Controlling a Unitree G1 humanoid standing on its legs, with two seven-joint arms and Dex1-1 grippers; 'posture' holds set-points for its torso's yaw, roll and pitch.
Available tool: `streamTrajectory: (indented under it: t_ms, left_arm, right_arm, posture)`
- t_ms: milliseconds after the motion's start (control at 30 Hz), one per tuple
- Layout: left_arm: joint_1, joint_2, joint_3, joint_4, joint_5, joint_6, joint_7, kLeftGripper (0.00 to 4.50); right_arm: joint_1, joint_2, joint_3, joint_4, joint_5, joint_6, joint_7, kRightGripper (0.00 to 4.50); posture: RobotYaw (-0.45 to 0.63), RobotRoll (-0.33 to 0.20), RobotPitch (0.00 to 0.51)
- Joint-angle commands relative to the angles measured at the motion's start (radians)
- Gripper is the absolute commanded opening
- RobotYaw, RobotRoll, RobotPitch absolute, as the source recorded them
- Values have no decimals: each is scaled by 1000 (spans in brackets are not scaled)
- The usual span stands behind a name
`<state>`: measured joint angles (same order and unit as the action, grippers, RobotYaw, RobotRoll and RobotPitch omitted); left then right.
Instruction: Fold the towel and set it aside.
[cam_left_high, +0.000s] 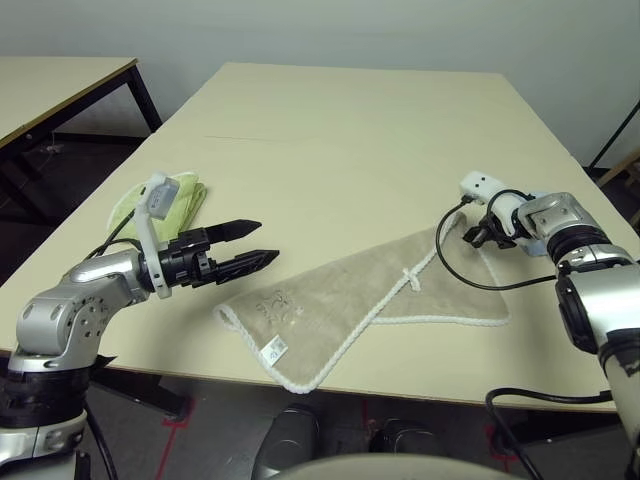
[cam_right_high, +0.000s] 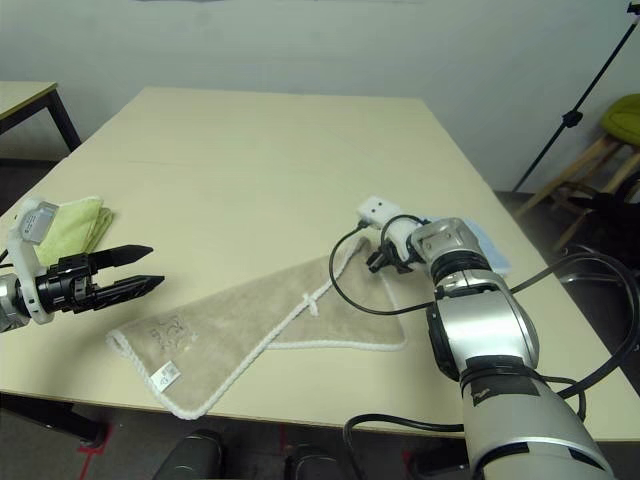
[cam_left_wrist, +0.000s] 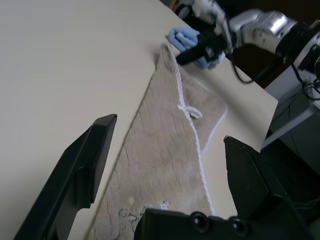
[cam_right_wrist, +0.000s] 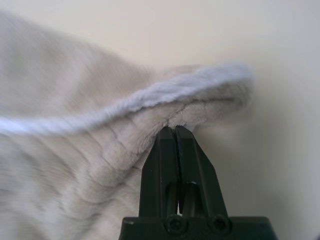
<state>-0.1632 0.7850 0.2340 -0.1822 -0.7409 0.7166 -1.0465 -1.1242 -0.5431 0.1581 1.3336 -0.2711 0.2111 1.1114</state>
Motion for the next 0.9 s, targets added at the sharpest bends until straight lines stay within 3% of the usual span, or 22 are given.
streamTrajectory:
  t_ms: [33,233,600,767,900]
  left_arm:
    - [26,49,-31,-22,-6,79,-3,4500]
    - [98,164,-138,-167,-11,140,-80,4500]
    - [-57,87,-286,-84,57,130,-66,4500]
    - [-168,90,-312,-49,23,206,-96,4500]
    - [-221,81,-333,-46,15,249,-105,4500]
  right_arm:
    - [-39,-43,-2,-43,13,0,80,50]
    - [-78,-80,-24,-99,46,27,102,50]
    - [-274,-32,-36,-222,116,189,175,50]
    - [-364,-13,-48,-353,179,333,232,50]
    - [-427,2,-82,-390,231,389,178,50]
  posture:
    - [213,0,35]
    - [181,0,53]
    - [66,0,33]
    - [28,0,38]
    - [22,0,33]
